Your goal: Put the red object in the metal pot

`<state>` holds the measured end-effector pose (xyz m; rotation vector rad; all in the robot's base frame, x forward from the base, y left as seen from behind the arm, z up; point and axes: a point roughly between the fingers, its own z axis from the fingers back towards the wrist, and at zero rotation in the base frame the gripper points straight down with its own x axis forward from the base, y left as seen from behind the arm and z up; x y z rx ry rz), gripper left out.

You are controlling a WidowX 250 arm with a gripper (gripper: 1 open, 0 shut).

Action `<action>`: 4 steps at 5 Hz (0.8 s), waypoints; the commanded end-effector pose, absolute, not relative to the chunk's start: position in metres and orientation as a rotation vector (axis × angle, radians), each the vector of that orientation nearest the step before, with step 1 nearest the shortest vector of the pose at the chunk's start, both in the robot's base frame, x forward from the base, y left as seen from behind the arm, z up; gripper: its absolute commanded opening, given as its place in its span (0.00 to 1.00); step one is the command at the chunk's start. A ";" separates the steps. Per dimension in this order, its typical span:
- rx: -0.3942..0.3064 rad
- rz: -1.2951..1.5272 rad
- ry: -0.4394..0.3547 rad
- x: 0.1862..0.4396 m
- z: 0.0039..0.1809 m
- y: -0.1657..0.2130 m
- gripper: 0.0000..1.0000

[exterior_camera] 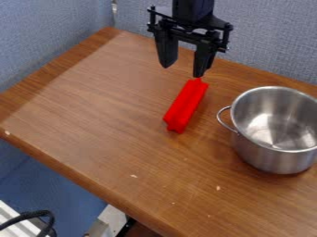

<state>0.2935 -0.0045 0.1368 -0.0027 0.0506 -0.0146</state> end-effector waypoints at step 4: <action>0.059 -0.005 0.058 0.307 0.091 -0.004 1.00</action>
